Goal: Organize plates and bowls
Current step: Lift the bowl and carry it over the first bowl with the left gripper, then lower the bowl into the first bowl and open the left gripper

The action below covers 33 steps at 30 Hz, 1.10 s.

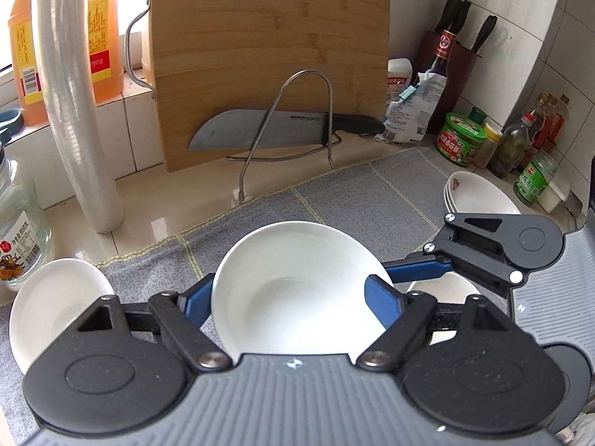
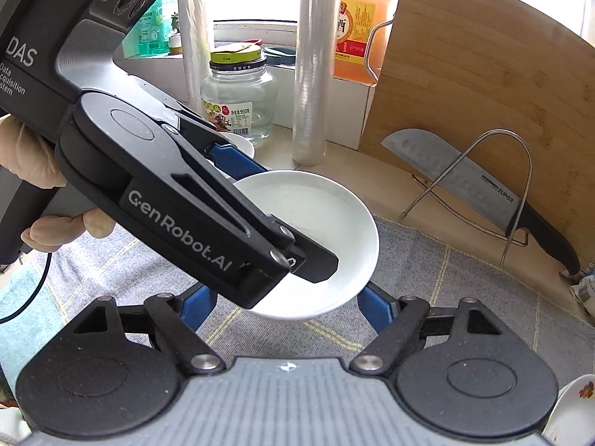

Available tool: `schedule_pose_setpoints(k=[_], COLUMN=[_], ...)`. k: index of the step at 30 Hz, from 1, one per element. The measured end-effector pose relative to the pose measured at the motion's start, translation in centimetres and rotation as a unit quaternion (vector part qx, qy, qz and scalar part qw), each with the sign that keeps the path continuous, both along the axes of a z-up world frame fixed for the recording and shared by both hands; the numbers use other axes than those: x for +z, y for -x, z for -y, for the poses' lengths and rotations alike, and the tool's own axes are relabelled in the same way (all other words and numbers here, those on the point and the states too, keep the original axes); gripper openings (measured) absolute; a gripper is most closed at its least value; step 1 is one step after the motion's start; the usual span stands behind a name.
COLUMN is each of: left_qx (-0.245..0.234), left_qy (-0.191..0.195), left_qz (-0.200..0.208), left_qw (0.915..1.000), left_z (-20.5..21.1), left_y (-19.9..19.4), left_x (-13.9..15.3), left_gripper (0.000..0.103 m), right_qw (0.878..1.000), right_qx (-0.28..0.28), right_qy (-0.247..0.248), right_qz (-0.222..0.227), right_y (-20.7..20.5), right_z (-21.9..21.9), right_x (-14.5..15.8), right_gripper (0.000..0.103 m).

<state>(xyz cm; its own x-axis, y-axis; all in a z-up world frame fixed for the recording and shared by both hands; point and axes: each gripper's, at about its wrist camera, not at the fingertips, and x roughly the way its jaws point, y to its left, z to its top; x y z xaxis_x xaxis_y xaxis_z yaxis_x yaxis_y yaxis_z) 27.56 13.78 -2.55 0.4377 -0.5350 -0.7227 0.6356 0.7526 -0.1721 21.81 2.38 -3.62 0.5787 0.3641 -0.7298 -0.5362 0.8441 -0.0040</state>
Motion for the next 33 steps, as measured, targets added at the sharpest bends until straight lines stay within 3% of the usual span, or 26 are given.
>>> schedule_pose_setpoints(k=[13,23,33], left_qx=[-0.032,-0.087,-0.124], left_qy=[0.01,0.017,0.016], left_qz=[0.001,0.01,-0.017], left_qw=[0.9994,0.996,0.992], left_z=[1.9,5.6,8.5], left_y=[4.6,5.4,5.1], left_x=[1.3,1.5,-0.1], left_gripper=[0.083,0.083,0.083], right_qw=[1.0,0.997,0.993], right_qx=[-0.025,-0.078,-0.113], right_qy=[0.009,0.018,0.028], right_qz=[0.008,0.016,-0.001], right_y=[5.5,7.5,8.0], right_z=[1.6,4.4,6.7], right_x=[1.4,1.9,1.0], right_gripper=[0.086,0.086,0.086])
